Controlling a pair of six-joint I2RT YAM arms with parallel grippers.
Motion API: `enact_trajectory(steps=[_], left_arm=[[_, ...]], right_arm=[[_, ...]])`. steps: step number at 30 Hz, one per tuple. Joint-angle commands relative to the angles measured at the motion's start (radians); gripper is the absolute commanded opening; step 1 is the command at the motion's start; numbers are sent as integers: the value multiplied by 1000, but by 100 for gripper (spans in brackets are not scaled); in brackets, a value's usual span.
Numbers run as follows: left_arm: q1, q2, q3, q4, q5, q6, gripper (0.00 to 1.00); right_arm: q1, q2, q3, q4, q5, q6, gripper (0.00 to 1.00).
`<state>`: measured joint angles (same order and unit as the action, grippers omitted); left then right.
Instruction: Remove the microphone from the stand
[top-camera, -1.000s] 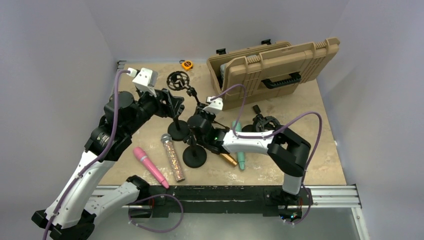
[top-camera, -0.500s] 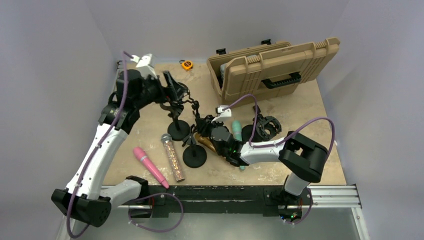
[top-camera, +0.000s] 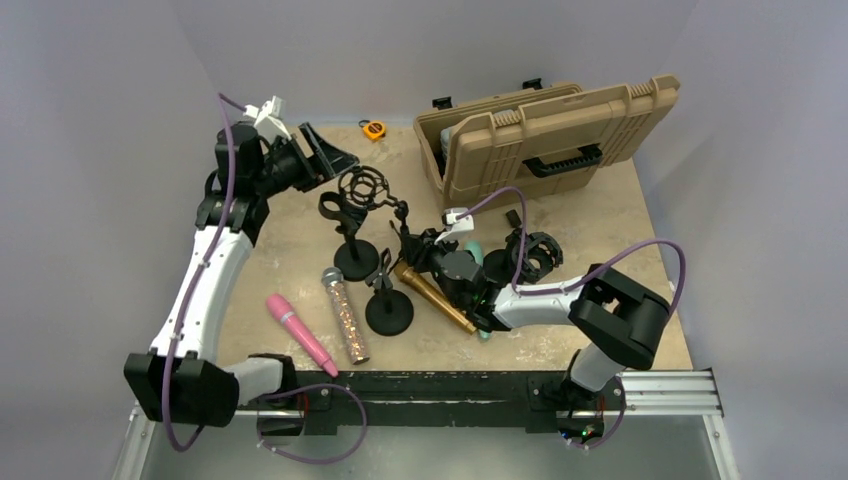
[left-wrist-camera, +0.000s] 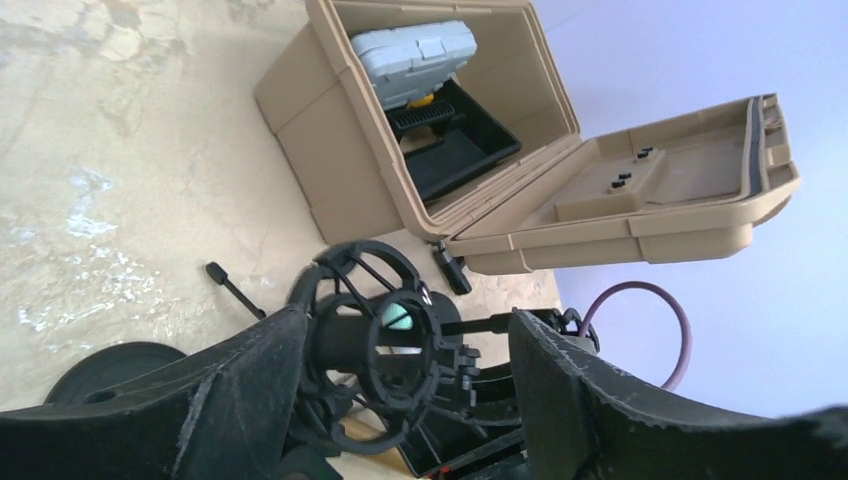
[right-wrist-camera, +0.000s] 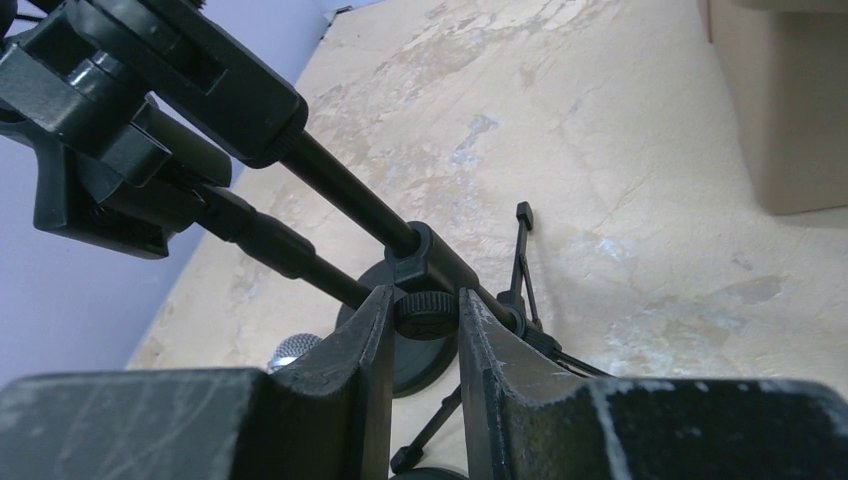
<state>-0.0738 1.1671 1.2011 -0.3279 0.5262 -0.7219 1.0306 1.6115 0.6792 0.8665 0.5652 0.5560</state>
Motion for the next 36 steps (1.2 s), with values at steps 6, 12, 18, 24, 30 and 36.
enact_trajectory(steps=[6, 12, 18, 24, 30, 36], left_arm=[[6, 144, 58, -30, 123, 124, 74], [2, 155, 2, 78, 246, 79, 56], [-16, 143, 1, 86, 268, 90, 41], [-31, 137, 0, 93, 277, 94, 37], [-32, 132, 0, 79, 259, 103, 34], [-32, 119, 0, 65, 240, 114, 32]], right_arm=[[-32, -50, -14, 84, -11, -79, 1], [-32, -51, -6, 56, -4, -67, 15], [-32, -77, 16, 6, -56, -7, 29], [-44, -150, 9, -38, -135, 46, 61], [-102, -197, -1, -68, -235, 68, 70], [-102, -171, 12, -116, -229, 64, 60]])
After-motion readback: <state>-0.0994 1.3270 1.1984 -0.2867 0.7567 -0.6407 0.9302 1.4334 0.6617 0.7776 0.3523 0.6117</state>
